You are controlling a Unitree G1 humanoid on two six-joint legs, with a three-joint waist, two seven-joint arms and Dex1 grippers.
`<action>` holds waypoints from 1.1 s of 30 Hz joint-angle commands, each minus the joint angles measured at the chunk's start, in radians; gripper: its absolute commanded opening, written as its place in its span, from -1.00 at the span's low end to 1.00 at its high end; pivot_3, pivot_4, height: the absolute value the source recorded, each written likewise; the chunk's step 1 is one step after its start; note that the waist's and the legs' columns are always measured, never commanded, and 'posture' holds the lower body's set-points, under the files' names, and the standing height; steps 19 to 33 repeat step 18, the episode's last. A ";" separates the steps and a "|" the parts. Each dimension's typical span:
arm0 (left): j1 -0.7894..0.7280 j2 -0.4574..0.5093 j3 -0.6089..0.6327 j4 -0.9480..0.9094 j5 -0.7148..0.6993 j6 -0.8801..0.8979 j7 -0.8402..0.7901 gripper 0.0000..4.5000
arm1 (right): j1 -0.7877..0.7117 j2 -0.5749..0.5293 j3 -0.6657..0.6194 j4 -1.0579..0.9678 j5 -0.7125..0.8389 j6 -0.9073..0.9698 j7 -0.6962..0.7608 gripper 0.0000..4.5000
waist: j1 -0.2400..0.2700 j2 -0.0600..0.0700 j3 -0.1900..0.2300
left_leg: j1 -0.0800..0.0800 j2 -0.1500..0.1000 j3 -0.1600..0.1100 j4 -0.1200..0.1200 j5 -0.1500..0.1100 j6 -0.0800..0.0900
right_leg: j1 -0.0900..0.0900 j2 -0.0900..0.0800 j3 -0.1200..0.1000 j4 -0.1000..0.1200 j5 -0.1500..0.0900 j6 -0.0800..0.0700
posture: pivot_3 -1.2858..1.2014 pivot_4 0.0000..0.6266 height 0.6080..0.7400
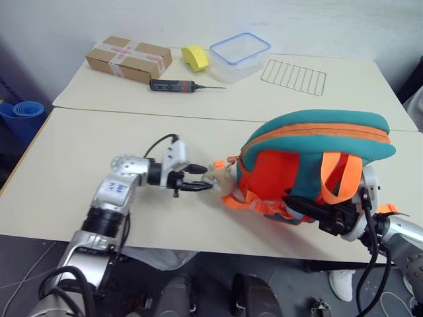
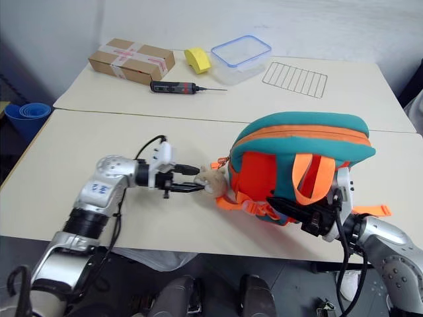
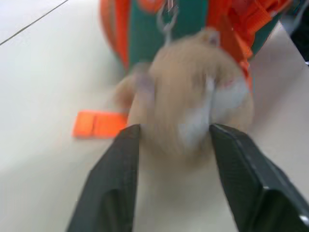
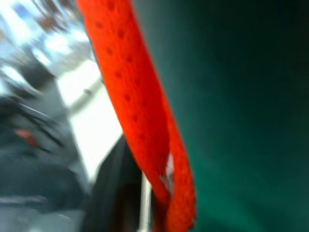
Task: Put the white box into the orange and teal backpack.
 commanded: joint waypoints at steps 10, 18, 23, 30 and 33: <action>0.497 0.192 0.365 -0.419 -0.162 -0.087 0.027 1.00 | 0.159 -0.115 -0.298 0.381 -0.341 -0.526 0.264 0.97 | 0.000 0.001 0.001 | 0.006 -0.001 0.000 -0.001 -0.004 0.002 | 0.008 -0.002 0.004 -0.011 0.001 0.002 | 0.03 -0.52 1.00; 0.540 0.165 0.355 -0.423 -0.139 -0.141 0.131 1.00 | 0.057 -0.191 -0.203 0.620 -0.420 -0.757 0.468 0.97 | 0.002 0.010 0.001 | 0.018 0.003 0.002 -0.005 -0.008 -0.003 | 0.014 -0.003 0.008 -0.009 -0.002 -0.003 | 0.03 -0.52 1.00; 0.540 0.165 0.355 -0.423 -0.139 -0.141 0.131 1.00 | 0.057 -0.191 -0.203 0.620 -0.420 -0.757 0.468 0.97 | 0.002 0.010 0.001 | 0.018 0.003 0.002 -0.005 -0.008 -0.003 | 0.014 -0.003 0.008 -0.009 -0.002 -0.003 | 0.03 -0.52 1.00; 0.540 0.165 0.355 -0.423 -0.139 -0.141 0.131 1.00 | 0.057 -0.191 -0.203 0.620 -0.420 -0.757 0.468 0.97 | 0.002 0.010 0.001 | 0.018 0.003 0.002 -0.005 -0.008 -0.003 | 0.014 -0.003 0.008 -0.009 -0.002 -0.003 | 0.03 -0.52 1.00; 0.540 0.165 0.355 -0.423 -0.139 -0.141 0.131 1.00 | 0.057 -0.191 -0.203 0.620 -0.420 -0.757 0.468 0.97 | 0.002 0.010 0.001 | 0.018 0.003 0.002 -0.005 -0.008 -0.003 | 0.014 -0.003 0.008 -0.009 -0.002 -0.003 | 0.03 -0.52 1.00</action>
